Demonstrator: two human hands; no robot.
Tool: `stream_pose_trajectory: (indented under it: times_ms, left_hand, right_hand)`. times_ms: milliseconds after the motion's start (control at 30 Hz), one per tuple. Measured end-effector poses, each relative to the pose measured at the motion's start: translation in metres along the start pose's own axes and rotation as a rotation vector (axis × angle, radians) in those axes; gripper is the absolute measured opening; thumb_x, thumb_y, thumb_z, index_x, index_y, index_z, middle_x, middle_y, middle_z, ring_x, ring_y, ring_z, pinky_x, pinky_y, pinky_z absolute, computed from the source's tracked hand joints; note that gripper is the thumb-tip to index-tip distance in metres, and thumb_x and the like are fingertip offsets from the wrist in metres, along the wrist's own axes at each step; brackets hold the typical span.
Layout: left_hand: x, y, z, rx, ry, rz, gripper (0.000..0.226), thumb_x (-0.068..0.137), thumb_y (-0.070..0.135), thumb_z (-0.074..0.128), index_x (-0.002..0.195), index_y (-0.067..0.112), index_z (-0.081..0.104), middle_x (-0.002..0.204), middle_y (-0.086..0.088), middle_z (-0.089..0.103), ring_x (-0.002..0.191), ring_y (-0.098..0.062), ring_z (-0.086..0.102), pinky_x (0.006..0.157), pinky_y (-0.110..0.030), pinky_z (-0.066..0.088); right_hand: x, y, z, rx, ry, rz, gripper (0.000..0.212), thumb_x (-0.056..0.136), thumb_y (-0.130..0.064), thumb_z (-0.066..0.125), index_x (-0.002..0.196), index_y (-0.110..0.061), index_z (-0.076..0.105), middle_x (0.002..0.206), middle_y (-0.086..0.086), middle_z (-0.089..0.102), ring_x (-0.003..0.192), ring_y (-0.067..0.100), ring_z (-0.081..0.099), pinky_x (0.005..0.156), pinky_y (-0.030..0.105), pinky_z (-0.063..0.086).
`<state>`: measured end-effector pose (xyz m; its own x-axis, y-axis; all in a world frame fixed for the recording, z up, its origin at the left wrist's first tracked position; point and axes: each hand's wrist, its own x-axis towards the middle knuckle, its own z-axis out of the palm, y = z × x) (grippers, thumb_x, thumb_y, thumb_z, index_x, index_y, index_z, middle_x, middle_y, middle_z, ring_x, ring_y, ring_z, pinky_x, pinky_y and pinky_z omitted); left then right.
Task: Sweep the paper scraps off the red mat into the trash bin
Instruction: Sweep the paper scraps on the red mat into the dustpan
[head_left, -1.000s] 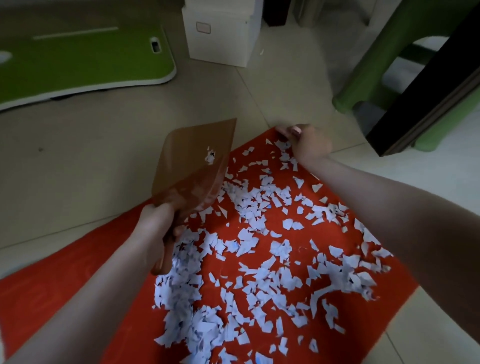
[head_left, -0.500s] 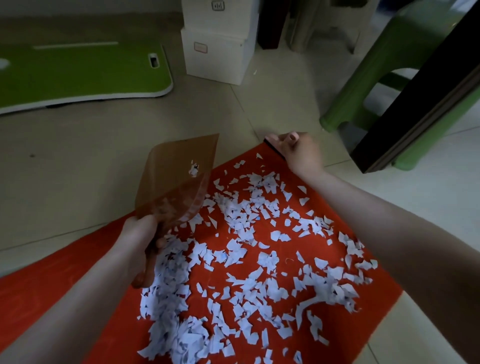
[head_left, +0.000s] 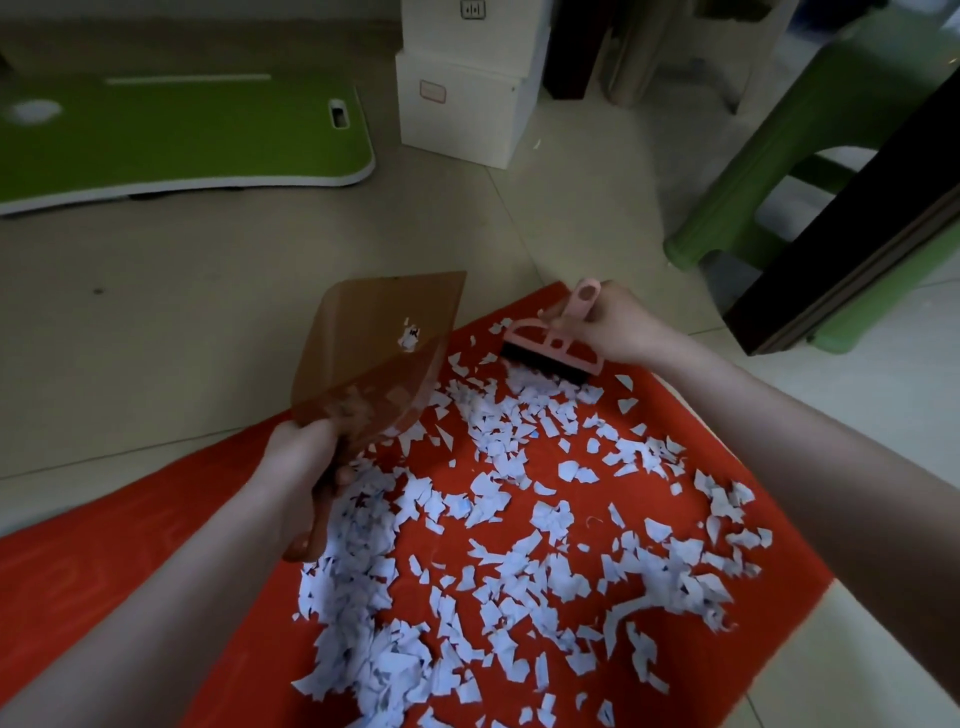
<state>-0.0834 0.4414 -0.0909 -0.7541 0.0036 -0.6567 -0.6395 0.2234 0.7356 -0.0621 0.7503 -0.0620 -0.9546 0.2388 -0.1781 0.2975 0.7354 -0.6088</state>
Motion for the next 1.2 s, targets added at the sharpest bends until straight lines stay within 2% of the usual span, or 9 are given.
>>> stream_pose_trajectory:
  times_ms: [200,300,367,467,633,767,933,1033,1200]
  left_hand:
    - [-0.004,0.01,-0.003,0.026,0.042,-0.003,0.023,0.093,0.01,0.05,0.071,0.006,0.052,0.031,-0.001,0.041,0.024,-0.012,0.034,0.034,-0.016,0.03]
    - [-0.005,0.01,-0.002,0.005,0.031,-0.009,0.024,0.093,0.008,0.05,0.07,0.007,0.052,0.032,0.001,0.043,0.025,-0.011,0.033,0.031,-0.017,0.029]
    - [-0.005,0.01,-0.001,-0.009,0.023,0.004,0.023,0.093,0.008,0.05,0.07,0.007,0.051,0.031,0.002,0.042,0.024,-0.01,0.032,0.03,-0.014,0.028]
    - [-0.004,0.007,0.001,-0.02,0.009,0.026,0.018,0.091,0.006,0.05,0.073,0.006,0.051,0.032,0.003,0.041,0.024,-0.009,0.031,0.033,-0.011,0.027]
    - [-0.001,0.004,-0.002,0.005,0.002,0.021,0.018,0.092,0.007,0.049,0.075,0.004,0.052,0.053,-0.008,0.047,0.026,-0.011,0.034,0.034,-0.012,0.029]
    - [0.004,0.003,-0.002,0.016,0.011,0.011,0.013,0.093,0.009,0.049,0.084,0.001,0.053,0.053,-0.008,0.046,0.029,-0.013,0.035,0.033,-0.015,0.031]
    - [0.008,0.001,0.005,0.012,-0.005,0.003,0.011,0.093,0.009,0.05,0.094,-0.001,0.054,0.054,-0.009,0.047,0.026,-0.012,0.035,0.033,-0.014,0.031]
    - [0.01,-0.001,0.008,-0.018,-0.029,0.001,0.011,0.093,0.009,0.053,0.099,0.001,0.054,0.063,-0.011,0.049,0.025,-0.011,0.034,0.033,-0.014,0.031]
    - [0.006,-0.003,0.008,-0.025,-0.062,-0.003,0.012,0.095,0.011,0.054,0.085,0.003,0.053,0.06,-0.011,0.048,0.025,-0.011,0.034,0.031,-0.016,0.03]
  right_hand:
    - [0.0,0.001,-0.015,-0.027,0.208,-0.041,0.035,0.097,-0.031,0.047,0.088,-0.007,0.07,0.085,0.012,0.072,0.074,0.028,0.067,0.065,0.045,0.055]
    - [0.017,0.003,-0.005,0.03,0.319,0.044,0.058,0.094,-0.054,0.037,0.072,-0.008,0.065,0.076,0.006,0.07,0.065,0.021,0.064,0.052,0.027,0.041]
    - [0.024,0.005,0.004,0.018,0.324,0.096,0.048,0.097,-0.039,0.047,0.086,0.003,0.067,0.091,0.014,0.071,0.08,0.029,0.065,0.058,0.031,0.042]
    - [0.027,0.005,0.014,-0.08,0.275,0.159,0.025,0.092,-0.025,0.055,0.082,-0.004,0.062,0.083,0.012,0.064,0.079,0.029,0.062,0.058,0.029,0.034]
    - [-0.001,-0.007,0.013,-0.076,0.079,0.091,0.025,0.093,-0.024,0.056,0.1,-0.006,0.071,0.085,0.008,0.07,0.069,0.017,0.063,0.057,0.027,0.049]
    - [-0.013,-0.004,-0.003,0.045,0.199,0.066,0.032,0.098,-0.029,0.046,0.099,-0.009,0.071,0.086,0.015,0.072,0.078,0.031,0.069,0.067,0.043,0.058]
    - [0.013,-0.004,-0.001,0.12,0.423,0.121,0.035,0.099,-0.015,0.045,0.094,0.015,0.062,0.094,0.005,0.07,0.054,-0.005,0.059,0.046,0.009,0.038]
    - [0.031,0.004,0.006,0.015,0.374,0.159,0.033,0.096,-0.028,0.052,0.083,-0.001,0.066,0.089,0.008,0.07,0.066,0.016,0.059,0.052,0.024,0.039]
    - [0.026,-0.003,0.002,-0.126,0.111,0.224,0.023,0.093,-0.026,0.058,0.083,-0.005,0.061,0.075,0.002,0.061,0.061,0.007,0.058,0.051,0.019,0.042]
